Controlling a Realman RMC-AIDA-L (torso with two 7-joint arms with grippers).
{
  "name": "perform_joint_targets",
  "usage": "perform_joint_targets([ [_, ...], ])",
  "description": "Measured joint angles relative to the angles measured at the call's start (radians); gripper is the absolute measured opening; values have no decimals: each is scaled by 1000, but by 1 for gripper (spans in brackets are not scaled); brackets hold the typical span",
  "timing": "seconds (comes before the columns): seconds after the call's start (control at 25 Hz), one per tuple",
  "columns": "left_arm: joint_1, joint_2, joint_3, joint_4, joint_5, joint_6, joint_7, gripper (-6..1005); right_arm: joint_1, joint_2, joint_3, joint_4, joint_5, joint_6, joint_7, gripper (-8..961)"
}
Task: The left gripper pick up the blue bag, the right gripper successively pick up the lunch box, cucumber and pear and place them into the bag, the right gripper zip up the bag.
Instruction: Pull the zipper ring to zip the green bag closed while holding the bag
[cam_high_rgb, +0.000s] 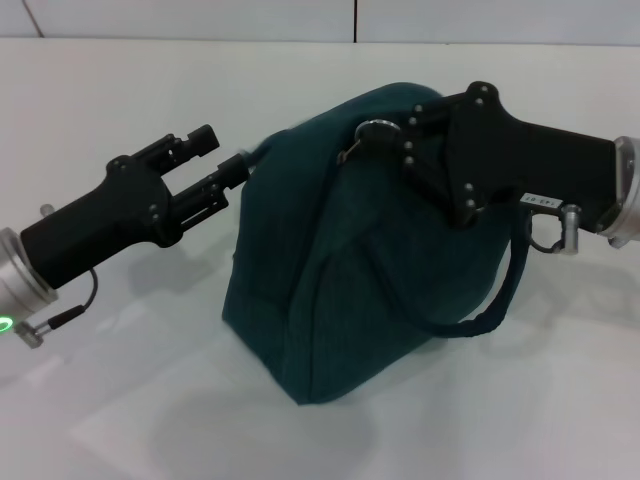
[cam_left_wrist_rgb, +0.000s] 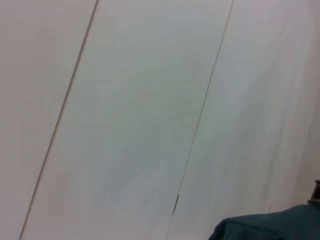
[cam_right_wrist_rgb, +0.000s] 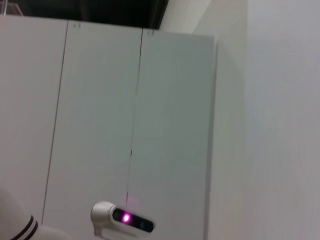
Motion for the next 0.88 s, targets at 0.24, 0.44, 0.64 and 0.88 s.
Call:
perform_joint_targets([
  [0.24,26,11,-2,45,-7,24,-8,638,-4,2,4,8,3,1,0,12],
  [0.44,63,9,-14,79,-5,78,-27,639,3,3,6,30,7,5,-1,12],
  [0.64,76,-11,-7,68,20,78,-16,639,1,7,6,30,8,4,-2,12],
  [0.88,55,-22,-4,17,50,72,14,639,-2,8,6,30,9,-2,-2,12],
])
